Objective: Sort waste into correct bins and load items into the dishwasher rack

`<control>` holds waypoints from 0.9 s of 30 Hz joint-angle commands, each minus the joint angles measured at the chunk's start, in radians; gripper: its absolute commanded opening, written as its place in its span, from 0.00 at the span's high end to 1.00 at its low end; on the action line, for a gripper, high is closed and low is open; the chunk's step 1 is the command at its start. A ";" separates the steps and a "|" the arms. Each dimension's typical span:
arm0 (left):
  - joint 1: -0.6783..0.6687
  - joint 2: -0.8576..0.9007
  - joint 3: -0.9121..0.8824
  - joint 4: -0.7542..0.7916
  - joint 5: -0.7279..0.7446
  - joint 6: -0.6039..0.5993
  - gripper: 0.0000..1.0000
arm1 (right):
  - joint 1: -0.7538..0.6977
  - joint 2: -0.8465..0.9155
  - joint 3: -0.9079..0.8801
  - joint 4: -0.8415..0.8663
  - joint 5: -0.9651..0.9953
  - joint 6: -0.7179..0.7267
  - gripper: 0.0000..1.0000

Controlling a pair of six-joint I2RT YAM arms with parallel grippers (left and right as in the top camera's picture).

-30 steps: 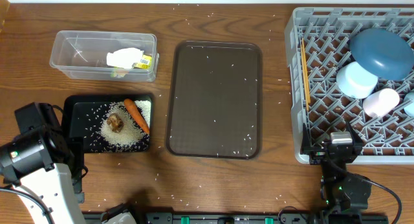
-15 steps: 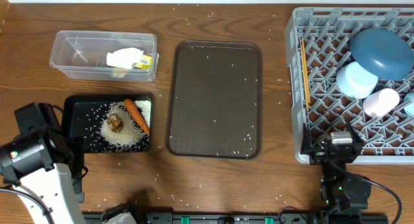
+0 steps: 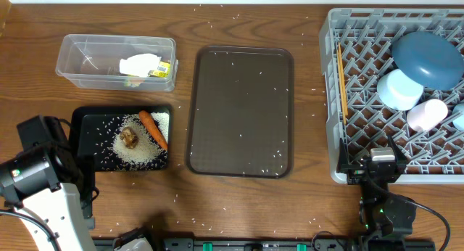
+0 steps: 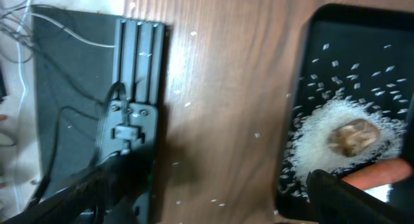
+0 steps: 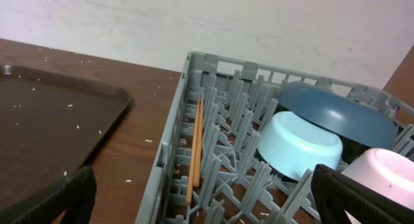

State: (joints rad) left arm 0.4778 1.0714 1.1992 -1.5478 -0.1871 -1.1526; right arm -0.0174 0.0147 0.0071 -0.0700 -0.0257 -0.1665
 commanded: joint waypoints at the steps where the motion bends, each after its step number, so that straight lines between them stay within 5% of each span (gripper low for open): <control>1: 0.003 -0.019 -0.021 -0.038 0.021 -0.008 0.02 | -0.008 -0.009 -0.001 -0.005 0.010 -0.014 0.01; 6: -0.022 -0.113 -0.140 0.117 0.066 -0.002 0.02 | -0.008 -0.009 -0.001 -0.005 0.010 -0.014 0.01; 11: -0.113 -0.249 -0.384 0.615 0.280 0.221 0.02 | -0.009 -0.009 -0.001 -0.005 0.010 -0.014 0.01; 18: -0.224 -0.410 -0.693 1.137 0.356 0.267 0.02 | -0.008 -0.009 -0.001 -0.005 0.010 -0.014 0.01; 27: -0.295 -0.578 -0.909 1.320 0.281 0.455 0.02 | -0.008 -0.009 -0.001 -0.005 0.010 -0.014 0.01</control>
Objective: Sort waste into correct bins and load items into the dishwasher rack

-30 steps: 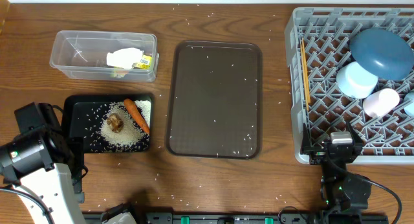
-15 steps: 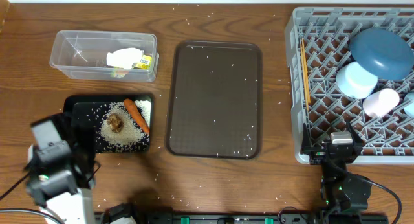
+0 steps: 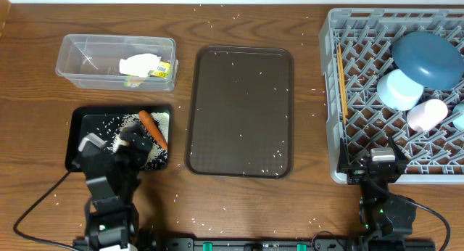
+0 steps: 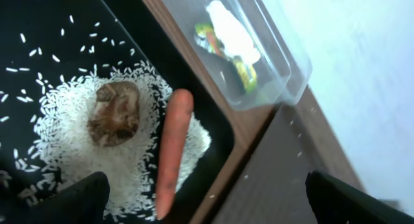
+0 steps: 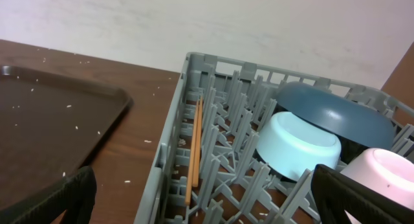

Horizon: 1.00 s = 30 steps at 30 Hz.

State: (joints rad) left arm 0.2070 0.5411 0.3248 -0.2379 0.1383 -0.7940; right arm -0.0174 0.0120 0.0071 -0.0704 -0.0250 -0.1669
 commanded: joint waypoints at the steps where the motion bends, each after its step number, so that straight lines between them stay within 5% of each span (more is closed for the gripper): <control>1: -0.035 -0.066 -0.049 0.012 -0.061 0.115 0.02 | -0.008 -0.006 -0.001 -0.005 0.010 -0.014 0.01; 9: -0.106 -0.200 -0.118 0.016 -0.103 0.307 0.02 | -0.008 -0.006 -0.001 -0.005 0.010 -0.014 0.01; 22: -0.109 -0.293 -0.210 0.025 -0.106 0.316 0.02 | -0.008 -0.006 -0.001 -0.005 0.010 -0.014 0.01; 30: -0.159 -0.380 -0.274 0.121 -0.105 0.447 0.02 | -0.008 -0.006 -0.001 -0.005 0.010 -0.014 0.01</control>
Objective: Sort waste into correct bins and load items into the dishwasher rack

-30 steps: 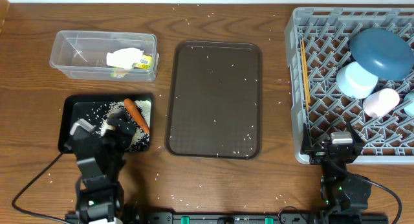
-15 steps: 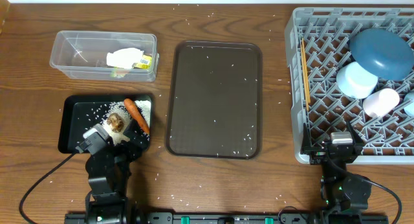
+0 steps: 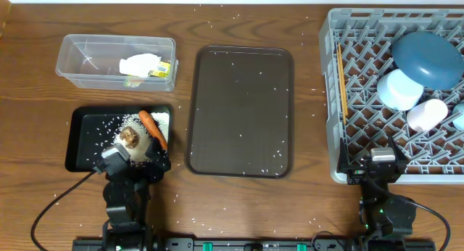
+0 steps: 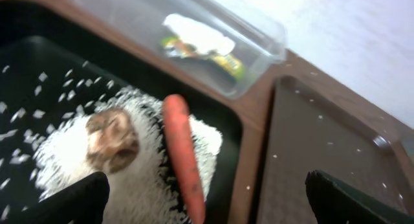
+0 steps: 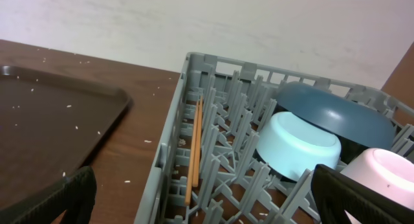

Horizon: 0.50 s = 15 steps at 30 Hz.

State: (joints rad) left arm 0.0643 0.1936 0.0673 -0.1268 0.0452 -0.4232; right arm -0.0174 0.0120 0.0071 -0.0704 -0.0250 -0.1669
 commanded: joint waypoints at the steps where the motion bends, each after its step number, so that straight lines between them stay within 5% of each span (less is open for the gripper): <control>1: -0.023 -0.047 -0.021 0.010 -0.012 0.092 0.02 | -0.008 -0.006 -0.001 -0.005 0.010 -0.014 0.01; 15: -0.061 -0.170 -0.046 0.024 -0.008 0.212 0.02 | -0.008 -0.006 -0.001 -0.005 0.010 -0.014 0.01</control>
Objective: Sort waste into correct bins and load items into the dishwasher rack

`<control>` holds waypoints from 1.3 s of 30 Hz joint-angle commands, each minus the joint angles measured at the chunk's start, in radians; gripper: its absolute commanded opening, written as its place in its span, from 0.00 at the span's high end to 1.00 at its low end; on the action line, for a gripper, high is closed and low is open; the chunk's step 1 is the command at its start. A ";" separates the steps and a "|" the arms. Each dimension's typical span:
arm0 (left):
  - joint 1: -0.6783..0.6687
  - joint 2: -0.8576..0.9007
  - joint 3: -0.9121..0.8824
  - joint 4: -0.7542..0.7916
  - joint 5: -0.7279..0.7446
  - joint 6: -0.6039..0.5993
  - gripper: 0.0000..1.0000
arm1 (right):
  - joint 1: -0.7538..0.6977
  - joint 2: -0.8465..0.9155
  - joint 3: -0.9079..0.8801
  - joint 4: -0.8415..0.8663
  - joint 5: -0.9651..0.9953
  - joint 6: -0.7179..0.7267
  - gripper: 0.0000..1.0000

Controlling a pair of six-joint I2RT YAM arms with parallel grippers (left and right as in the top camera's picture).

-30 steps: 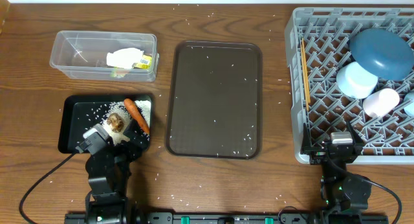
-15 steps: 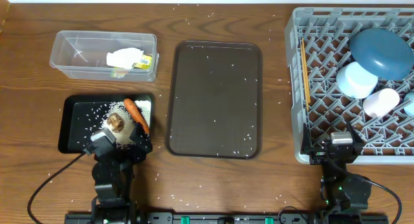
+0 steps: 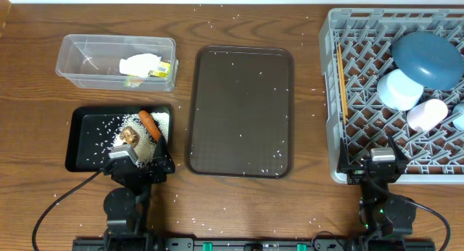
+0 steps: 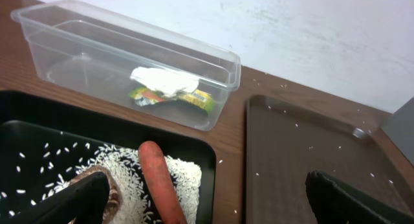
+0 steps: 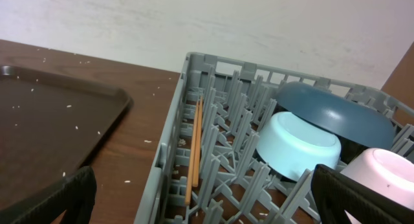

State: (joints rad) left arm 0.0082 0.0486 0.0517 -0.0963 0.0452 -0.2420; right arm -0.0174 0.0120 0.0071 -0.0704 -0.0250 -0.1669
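An orange carrot (image 3: pixel 149 125) (image 4: pixel 158 185) and a brown lump (image 3: pixel 130 135) lie on a heap of rice in the black tray (image 3: pixel 80 146). The clear bin (image 3: pixel 87 61) (image 4: pixel 77 56) behind it holds crumpled wrappers (image 4: pixel 165 85). My left gripper (image 3: pixel 141 162) (image 4: pixel 207 208) stands open, low at the black tray's front edge, with nothing between its fingers (image 4: pixel 71 201). The grey dishwasher rack (image 3: pixel 330 99) (image 5: pixel 174 133) holds chopsticks (image 5: pixel 196 149), a dark blue bowl (image 3: pixel 428 56), a light blue bowl (image 5: pixel 297 146) and a pink cup (image 3: pixel 426 114). My right gripper (image 3: pixel 382 164) (image 5: pixel 207 204) stands open at the rack's front edge.
A brown serving tray (image 3: pixel 241 109) (image 4: pixel 304 159) lies between the black tray and the rack, with rice grains on it. More grains are scattered over the wooden table (image 3: pixel 304 207). A white wall rises behind the table.
My left wrist view has levelled out: it looked down on the rice and carrot, and now takes in the bin and wall. The gripper sits slightly further right. The right arm is unchanged.
My left arm was first at the table's left edge beside the black tray, its camera turned toward the table's edge. Then it was over the tray's front part, above the rice. Then it sat lower at the tray's front edge, where it stays. The right arm never moved.
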 commanded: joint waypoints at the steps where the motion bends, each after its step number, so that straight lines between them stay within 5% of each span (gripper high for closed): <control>1: -0.005 -0.033 -0.030 -0.006 -0.008 0.031 0.02 | -0.008 -0.006 -0.001 -0.005 0.010 -0.014 0.01; 10: -0.005 -0.047 -0.031 -0.003 -0.002 0.034 0.02 | -0.008 -0.006 -0.001 -0.005 0.010 -0.014 0.01; 17: -0.005 -0.047 -0.031 -0.001 0.052 0.239 0.02 | -0.008 -0.006 -0.001 -0.005 0.010 -0.014 0.01; 39: -0.005 -0.045 -0.031 0.001 0.048 0.238 0.02 | -0.008 -0.006 -0.001 -0.005 0.010 -0.014 0.01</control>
State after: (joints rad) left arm 0.0082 0.0109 0.0490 -0.0883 0.0765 -0.0212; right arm -0.0174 0.0120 0.0071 -0.0704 -0.0250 -0.1669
